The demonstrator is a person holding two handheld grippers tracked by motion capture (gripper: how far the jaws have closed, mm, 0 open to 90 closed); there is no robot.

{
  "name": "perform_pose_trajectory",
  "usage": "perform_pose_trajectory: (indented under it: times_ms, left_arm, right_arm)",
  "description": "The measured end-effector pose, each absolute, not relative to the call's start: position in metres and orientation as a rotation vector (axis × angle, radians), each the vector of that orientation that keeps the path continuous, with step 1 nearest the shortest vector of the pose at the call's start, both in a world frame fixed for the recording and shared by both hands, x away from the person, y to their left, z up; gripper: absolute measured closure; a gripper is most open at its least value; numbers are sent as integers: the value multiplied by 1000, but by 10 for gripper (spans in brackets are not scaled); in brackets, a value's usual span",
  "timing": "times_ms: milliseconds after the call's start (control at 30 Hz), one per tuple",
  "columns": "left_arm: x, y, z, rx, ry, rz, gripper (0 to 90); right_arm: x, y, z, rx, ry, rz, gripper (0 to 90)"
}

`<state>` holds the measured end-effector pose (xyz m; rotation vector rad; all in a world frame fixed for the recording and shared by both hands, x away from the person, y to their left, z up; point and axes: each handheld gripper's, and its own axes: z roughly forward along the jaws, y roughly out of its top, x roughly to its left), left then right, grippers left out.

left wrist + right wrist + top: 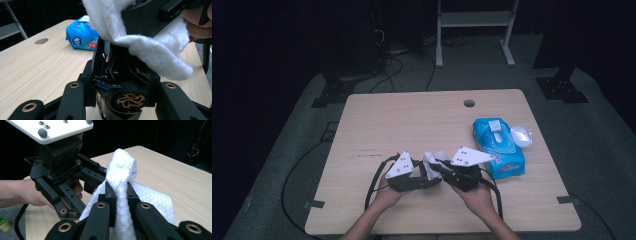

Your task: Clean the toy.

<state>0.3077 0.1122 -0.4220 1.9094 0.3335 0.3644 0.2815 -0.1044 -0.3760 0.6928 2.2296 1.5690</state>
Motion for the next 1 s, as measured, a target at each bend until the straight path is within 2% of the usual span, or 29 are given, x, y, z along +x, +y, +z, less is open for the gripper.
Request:
perform_pose_trajectory:
  times_ms: [400, 767, 1000]
  left_arm:
    - [309, 110, -420, 1924, 338, 334, 574]
    - [311, 105, -413, 2033, 324, 373, 574]
    - [320, 106, -421, 2113, 351, 350, 576]
  right_arm:
    - [280, -106, -376, 715, 2215, 1553, 852]
    - [280, -110, -379, 782, 2196, 1511, 855]
    - [291, -119, -397, 897, 2207, 1501, 854]
